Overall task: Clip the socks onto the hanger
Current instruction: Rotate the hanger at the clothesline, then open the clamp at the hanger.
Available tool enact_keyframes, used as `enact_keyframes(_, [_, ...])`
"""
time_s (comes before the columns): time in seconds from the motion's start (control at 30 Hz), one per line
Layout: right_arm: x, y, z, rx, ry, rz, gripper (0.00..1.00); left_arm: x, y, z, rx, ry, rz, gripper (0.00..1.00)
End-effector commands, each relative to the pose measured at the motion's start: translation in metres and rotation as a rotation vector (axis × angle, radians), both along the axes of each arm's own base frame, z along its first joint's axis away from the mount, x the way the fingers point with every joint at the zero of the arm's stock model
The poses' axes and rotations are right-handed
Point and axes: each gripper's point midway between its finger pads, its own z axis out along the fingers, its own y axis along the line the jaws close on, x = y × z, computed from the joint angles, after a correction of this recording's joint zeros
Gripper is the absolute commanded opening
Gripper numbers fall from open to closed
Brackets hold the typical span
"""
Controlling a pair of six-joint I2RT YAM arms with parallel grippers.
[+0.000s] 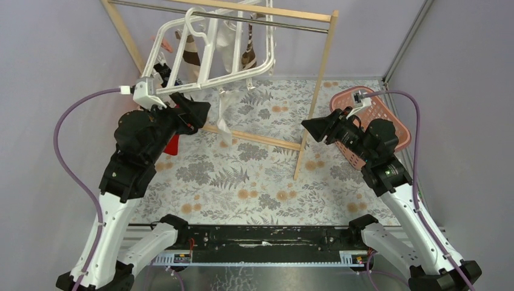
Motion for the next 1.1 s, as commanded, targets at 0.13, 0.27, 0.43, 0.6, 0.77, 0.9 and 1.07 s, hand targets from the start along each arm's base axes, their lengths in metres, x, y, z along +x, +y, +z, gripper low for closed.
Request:
enact_keyframes(0.13, [-0.003, 0.011, 0.022, 0.047, -0.078, 0.066, 0.52, 0.005, 0.015, 0.028, 0.022, -0.141, 0.073, 0.94])
enact_keyframes(0.27, [-0.003, 0.014, 0.026, 0.05, -0.086, 0.081, 0.52, 0.014, 0.035, 0.016, 0.084, -0.088, 0.186, 0.95])
enact_keyframes(0.43, [-0.013, 0.017, 0.052, 0.077, -0.127, 0.122, 0.52, 0.028, 0.054, -0.007, 0.158, 0.023, 0.309, 0.97])
enact_keyframes(0.6, [-0.015, 0.021, 0.082, 0.066, -0.194, 0.159, 0.53, 0.038, 0.053, -0.022, 0.139, 0.078, 0.334, 0.97])
enact_keyframes(0.77, [-0.011, 0.036, 0.109, 0.055, -0.234, 0.23, 0.54, 0.037, 0.07, -0.025, 0.13, 0.096, 0.428, 0.97])
enact_keyframes(0.9, [-0.003, 0.047, 0.115, 0.045, -0.25, 0.25, 0.54, 0.035, 0.087, -0.033, 0.164, 0.126, 0.504, 0.98])
enact_keyframes(1.07, [0.012, 0.063, 0.109, 0.044, -0.241, 0.269, 0.54, 0.035, 0.104, -0.043, 0.197, 0.156, 0.567, 0.99])
